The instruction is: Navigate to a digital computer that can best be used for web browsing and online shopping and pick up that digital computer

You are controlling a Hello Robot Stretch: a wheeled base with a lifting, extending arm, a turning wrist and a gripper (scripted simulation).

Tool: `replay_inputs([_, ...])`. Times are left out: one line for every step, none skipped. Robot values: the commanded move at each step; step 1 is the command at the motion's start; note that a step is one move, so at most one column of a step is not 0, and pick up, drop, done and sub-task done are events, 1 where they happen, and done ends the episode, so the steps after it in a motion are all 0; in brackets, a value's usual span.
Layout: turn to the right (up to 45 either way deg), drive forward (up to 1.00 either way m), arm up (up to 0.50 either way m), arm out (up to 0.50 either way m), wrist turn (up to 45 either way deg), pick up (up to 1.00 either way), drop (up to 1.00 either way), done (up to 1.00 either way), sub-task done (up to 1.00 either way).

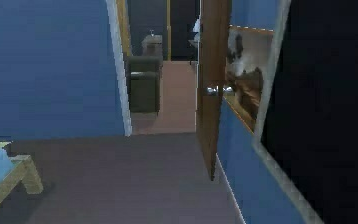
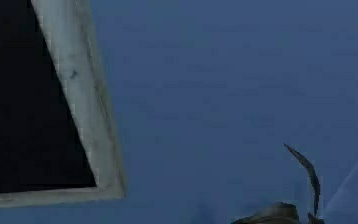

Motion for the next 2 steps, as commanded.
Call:
replay_inputs([0.0, 1.0, 0.0, 0.0, 0.0, 0.0, 0.0, 0.0, 0.0])
replay_inputs([3.0, 0.0, 0.0, 0.0, 0.0, 0.0, 0.0, 0.0, 0.0])
